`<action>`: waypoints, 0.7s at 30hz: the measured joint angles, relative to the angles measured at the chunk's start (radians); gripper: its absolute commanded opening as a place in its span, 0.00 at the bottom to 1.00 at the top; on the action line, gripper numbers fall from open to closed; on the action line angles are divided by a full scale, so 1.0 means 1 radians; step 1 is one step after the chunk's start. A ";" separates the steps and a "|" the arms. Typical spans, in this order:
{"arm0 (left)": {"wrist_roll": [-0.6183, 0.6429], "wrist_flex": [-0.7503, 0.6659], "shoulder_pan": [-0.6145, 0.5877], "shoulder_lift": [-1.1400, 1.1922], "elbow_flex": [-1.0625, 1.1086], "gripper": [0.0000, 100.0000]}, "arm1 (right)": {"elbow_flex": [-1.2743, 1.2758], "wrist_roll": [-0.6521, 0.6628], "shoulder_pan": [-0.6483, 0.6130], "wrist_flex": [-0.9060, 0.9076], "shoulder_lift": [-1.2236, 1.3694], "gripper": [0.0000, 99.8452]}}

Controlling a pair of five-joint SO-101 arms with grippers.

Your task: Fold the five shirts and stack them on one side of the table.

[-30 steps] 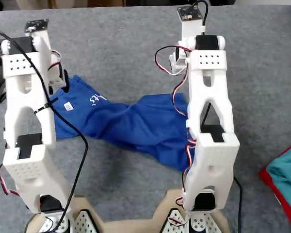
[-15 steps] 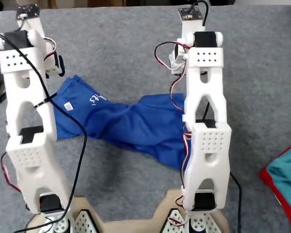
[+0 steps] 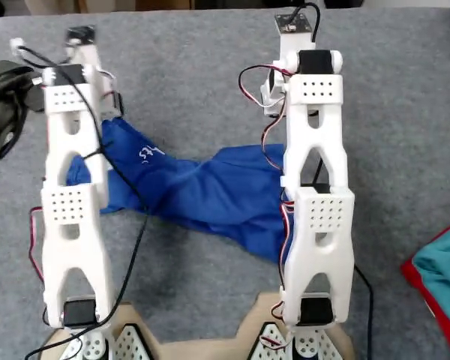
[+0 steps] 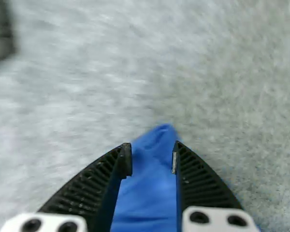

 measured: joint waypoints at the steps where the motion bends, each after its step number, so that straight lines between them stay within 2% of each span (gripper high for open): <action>1: 0.000 0.000 0.011 0.014 -0.002 0.14 | 0.000 0.000 0.000 0.000 0.000 0.01; 4: 0.000 0.018 0.020 0.049 -0.012 0.14 | 0.000 0.000 0.000 0.000 0.000 0.01; 9: -0.002 0.140 0.003 0.057 -0.018 0.13 | 0.000 0.000 0.000 0.000 0.000 0.01; 13: 0.002 0.204 -0.051 0.057 -0.018 0.01 | 0.000 0.000 0.000 0.000 0.000 0.01; 21: -0.008 0.213 -0.123 0.023 0.072 0.02 | 0.000 0.000 0.000 0.000 0.000 0.01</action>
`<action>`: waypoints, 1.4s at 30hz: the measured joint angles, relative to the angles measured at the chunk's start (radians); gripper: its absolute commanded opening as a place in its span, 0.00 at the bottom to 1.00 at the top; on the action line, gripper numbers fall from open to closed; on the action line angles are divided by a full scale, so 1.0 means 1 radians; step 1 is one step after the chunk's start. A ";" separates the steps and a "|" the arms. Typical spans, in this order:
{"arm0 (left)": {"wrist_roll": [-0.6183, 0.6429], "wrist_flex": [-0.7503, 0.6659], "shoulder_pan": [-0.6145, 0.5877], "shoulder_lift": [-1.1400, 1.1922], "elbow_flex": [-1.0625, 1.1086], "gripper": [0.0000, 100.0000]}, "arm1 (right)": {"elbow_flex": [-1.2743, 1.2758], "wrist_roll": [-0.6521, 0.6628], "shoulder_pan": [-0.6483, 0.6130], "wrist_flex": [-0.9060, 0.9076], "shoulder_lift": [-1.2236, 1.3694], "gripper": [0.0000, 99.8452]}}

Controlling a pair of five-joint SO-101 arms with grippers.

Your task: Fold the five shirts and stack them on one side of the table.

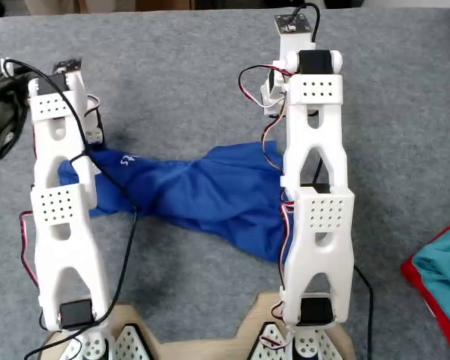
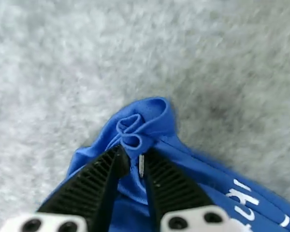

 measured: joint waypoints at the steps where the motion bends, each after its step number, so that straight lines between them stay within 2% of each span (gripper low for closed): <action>1: -0.014 0.000 -0.005 -0.023 0.037 0.02 | 0.000 0.000 0.000 0.000 0.000 0.01; 12: -0.138 0.000 -0.029 -0.474 0.646 0.02 | 0.000 0.000 -0.002 0.008 0.000 0.01; 20: -0.184 0.000 -0.029 -0.717 0.937 0.02 | -0.009 0.000 -0.124 0.037 0.000 0.01; 29: -0.190 0.000 -0.029 -0.872 1.126 0.02 | 0.129 -0.035 -0.140 -0.051 0.023 0.20; 38: -0.190 0.000 -0.009 -0.919 1.203 0.02 | 0.092 -0.106 -0.140 -0.057 0.201 0.20; 42: -0.190 0.000 -0.005 -0.919 1.203 0.02 | -0.012 -0.117 -0.140 -0.008 0.272 0.06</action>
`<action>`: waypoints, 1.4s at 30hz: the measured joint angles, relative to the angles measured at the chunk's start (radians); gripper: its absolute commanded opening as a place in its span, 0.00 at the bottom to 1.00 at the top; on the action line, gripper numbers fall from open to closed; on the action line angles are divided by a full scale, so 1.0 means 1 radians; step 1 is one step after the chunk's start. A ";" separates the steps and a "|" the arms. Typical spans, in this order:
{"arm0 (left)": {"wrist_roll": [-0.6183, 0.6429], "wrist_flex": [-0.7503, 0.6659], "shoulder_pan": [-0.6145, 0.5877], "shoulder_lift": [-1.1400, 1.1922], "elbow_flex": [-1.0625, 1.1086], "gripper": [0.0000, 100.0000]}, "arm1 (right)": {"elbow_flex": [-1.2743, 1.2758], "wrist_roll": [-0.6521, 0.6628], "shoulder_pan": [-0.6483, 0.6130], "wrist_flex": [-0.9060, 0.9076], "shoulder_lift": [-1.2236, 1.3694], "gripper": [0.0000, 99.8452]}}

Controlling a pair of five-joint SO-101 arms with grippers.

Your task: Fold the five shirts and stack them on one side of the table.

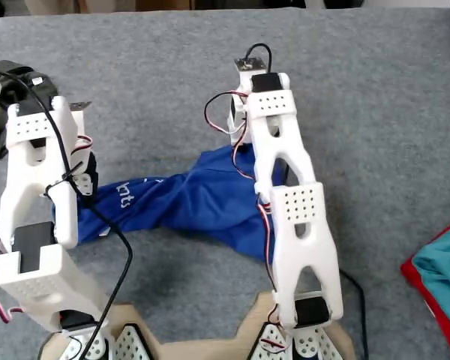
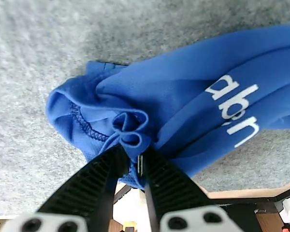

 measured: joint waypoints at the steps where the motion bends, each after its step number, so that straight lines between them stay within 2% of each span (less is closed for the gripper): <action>1: 0.000 0.000 0.000 0.000 0.000 0.02 | -0.028 -0.002 0.000 0.017 0.015 0.01; 11: 0.000 0.000 0.002 0.000 0.000 0.02 | -0.110 -0.002 0.005 0.052 0.052 0.01; 15: 0.025 0.000 0.002 0.000 -0.037 0.02 | -0.110 -0.002 0.037 0.052 -0.018 0.01; 22: 0.135 0.000 0.002 0.000 -0.327 0.02 | -0.110 -0.003 0.115 0.052 -0.287 0.01; 28: 0.196 0.002 0.003 -0.011 -0.638 0.02 | -0.241 -0.003 0.146 0.054 -0.546 0.01; 34: 0.201 0.002 0.029 -0.175 -0.798 0.02 | -0.431 -0.003 0.143 0.055 -0.772 0.01; 38: 0.203 0.002 0.034 -0.333 -0.787 0.02 | -0.500 -0.003 0.144 0.057 -0.888 0.01; 42: 0.199 0.002 0.023 -0.517 -0.677 0.02 | -0.509 -0.003 0.144 0.057 -1.000 0.01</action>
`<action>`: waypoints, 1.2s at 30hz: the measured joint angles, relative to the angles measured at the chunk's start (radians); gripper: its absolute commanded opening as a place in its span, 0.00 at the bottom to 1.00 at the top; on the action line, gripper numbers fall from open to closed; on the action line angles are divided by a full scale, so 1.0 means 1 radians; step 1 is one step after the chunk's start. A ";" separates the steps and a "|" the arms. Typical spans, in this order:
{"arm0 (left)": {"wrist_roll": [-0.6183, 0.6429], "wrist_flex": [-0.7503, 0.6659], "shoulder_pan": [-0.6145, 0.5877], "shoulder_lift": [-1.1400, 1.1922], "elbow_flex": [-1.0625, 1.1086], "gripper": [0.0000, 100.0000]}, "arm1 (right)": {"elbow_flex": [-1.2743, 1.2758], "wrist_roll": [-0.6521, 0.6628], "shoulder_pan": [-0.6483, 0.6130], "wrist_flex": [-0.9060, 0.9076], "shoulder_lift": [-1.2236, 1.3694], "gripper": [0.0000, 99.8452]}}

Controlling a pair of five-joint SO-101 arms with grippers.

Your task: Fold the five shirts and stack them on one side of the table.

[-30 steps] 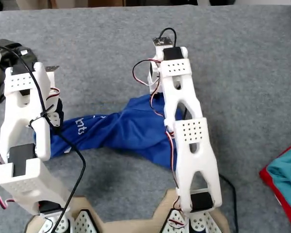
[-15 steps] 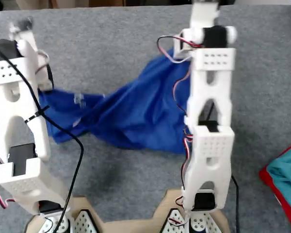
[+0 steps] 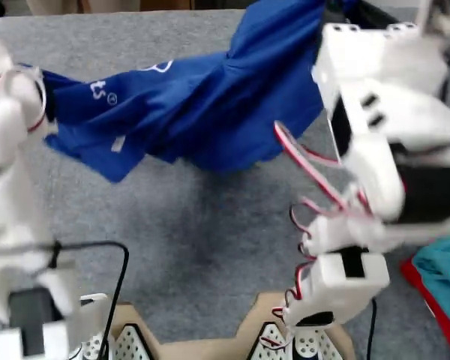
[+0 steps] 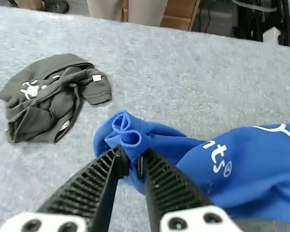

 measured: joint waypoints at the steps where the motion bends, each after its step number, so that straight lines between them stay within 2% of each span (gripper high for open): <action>1: 0.000 0.000 -0.012 -0.051 0.041 0.02 | -0.002 0.000 0.000 0.000 -0.026 0.01; 7: -0.057 0.000 -0.068 -0.285 0.376 0.02 | 0.020 0.000 -0.002 0.002 -0.112 0.01; 11: -0.064 -0.072 -0.075 -0.247 0.542 0.02 | 0.178 0.000 -0.002 -0.029 -0.092 0.01; 16: 0.005 -0.301 -0.072 -0.100 0.568 0.02 | 0.411 0.000 -0.002 -0.238 0.014 0.01; 20: 0.094 -0.522 -0.063 0.015 0.531 0.02 | 0.451 0.000 -0.002 -0.479 0.094 0.01; 24: 0.140 -0.606 -0.063 0.054 0.370 0.02 | 0.436 0.000 -0.002 -0.629 0.100 0.01; 27: 0.146 -0.592 -0.063 0.052 0.242 0.02 | 0.361 0.000 -0.002 -0.612 0.100 0.01; 29: 0.149 -0.531 -0.063 0.052 0.180 0.02 | 0.308 0.000 -0.002 -0.535 0.092 0.01; 33: 0.149 -0.296 -0.054 0.058 0.127 0.02 | 0.265 0.000 -0.009 -0.295 0.069 0.01; 36: 0.144 -0.103 0.003 0.061 0.163 0.02 | 0.265 0.000 -0.020 -0.094 0.057 0.01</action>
